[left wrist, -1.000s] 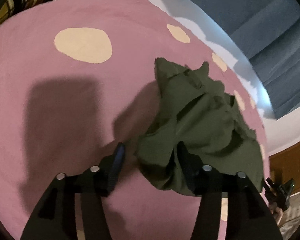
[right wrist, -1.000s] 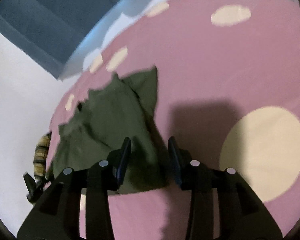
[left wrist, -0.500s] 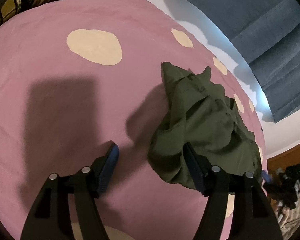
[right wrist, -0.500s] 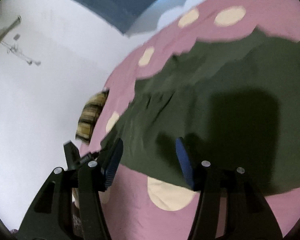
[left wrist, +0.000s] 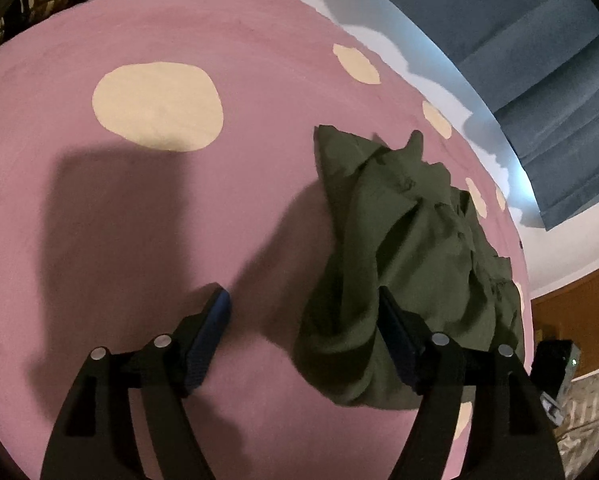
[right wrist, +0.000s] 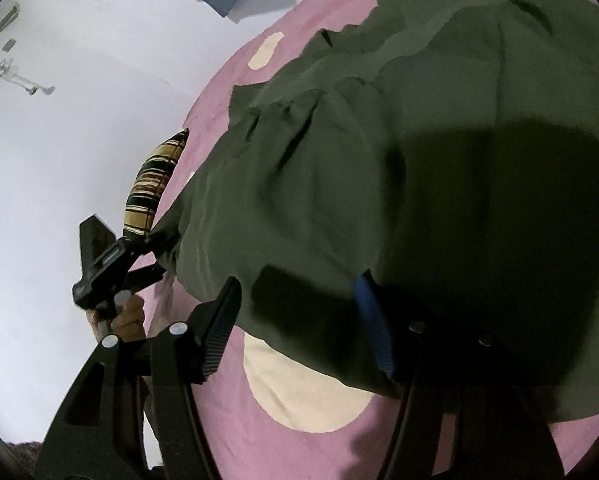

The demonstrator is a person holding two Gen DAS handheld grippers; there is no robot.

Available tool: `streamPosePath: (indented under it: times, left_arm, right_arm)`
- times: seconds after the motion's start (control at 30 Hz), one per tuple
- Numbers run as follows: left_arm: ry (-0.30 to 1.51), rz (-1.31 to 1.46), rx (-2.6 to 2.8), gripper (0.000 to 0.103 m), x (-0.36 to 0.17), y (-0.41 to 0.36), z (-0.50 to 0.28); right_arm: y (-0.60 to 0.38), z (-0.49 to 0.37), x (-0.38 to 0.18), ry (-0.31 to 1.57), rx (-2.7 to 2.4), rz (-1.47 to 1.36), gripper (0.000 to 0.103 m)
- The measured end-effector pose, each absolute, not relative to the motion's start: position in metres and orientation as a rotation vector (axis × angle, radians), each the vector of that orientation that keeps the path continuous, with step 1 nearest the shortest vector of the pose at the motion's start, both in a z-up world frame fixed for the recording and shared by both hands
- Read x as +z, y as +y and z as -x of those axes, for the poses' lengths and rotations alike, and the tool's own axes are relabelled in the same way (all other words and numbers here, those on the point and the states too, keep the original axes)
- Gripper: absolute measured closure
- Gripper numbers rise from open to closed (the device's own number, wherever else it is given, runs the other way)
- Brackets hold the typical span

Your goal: Fold small clothes

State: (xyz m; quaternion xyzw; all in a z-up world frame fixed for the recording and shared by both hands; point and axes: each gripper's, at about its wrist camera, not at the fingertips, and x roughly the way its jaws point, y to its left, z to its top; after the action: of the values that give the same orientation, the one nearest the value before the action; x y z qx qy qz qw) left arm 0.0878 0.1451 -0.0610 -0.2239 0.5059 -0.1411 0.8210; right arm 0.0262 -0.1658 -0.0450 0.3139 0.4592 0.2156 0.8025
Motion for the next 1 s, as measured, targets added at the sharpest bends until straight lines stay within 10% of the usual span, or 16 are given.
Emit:
streamPosePath:
  times: [1.0]
  left_arm:
    - [1.079, 0.361, -0.37, 0.026, -0.043, 0.137, -0.101]
  right_arm:
    - [-0.194, -0.128, -0.016, 0.902, 0.371, -0.778, 0.043]
